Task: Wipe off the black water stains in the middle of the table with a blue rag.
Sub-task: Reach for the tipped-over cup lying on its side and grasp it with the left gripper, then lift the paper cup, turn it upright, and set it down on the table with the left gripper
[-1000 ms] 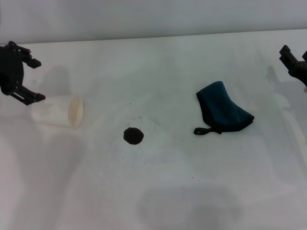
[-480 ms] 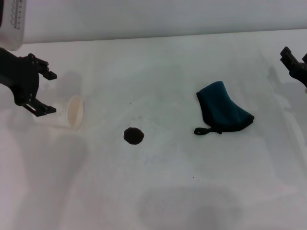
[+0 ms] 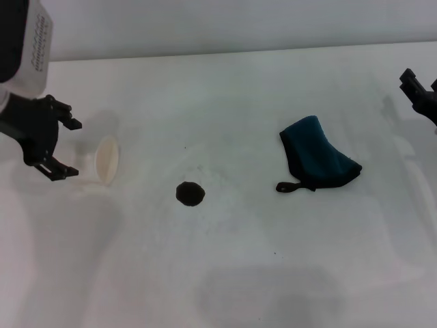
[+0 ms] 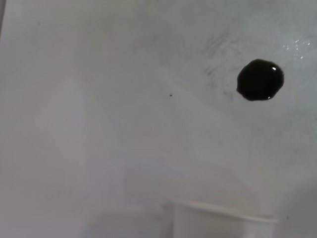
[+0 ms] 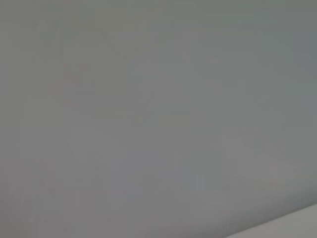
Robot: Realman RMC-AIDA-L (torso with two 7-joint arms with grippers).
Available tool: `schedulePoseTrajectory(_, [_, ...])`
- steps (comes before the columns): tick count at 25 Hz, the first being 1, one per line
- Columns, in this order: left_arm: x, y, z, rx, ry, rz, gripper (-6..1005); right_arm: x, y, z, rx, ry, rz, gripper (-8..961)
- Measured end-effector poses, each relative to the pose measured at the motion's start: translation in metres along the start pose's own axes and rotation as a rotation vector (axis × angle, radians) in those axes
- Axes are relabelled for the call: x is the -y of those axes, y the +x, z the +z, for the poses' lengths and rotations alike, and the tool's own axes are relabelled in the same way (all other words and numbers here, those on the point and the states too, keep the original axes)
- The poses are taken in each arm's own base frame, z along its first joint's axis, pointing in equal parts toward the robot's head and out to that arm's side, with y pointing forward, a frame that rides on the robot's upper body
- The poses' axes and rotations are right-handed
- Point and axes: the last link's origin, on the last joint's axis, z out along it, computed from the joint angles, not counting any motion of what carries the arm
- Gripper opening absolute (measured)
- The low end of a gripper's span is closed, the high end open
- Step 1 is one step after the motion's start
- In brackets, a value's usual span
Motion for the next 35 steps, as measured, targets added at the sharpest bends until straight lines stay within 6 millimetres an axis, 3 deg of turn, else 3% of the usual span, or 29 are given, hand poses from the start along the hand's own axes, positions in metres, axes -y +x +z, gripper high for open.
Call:
schedulePoseTrajectory(18, [-0.015, -0.005, 0.035, -0.010, -0.004, -0.013, 823, -0.002, 0.006, -0.003, -0.019, -0.008, 0.010, 782])
schedulePoseTrajectory(35, [-0.010, 0.001, 0.039, -0.098, 0.066, -0.130, 804, -0.001, 0.007, -0.006, -0.023, -0.003, 0.011, 782])
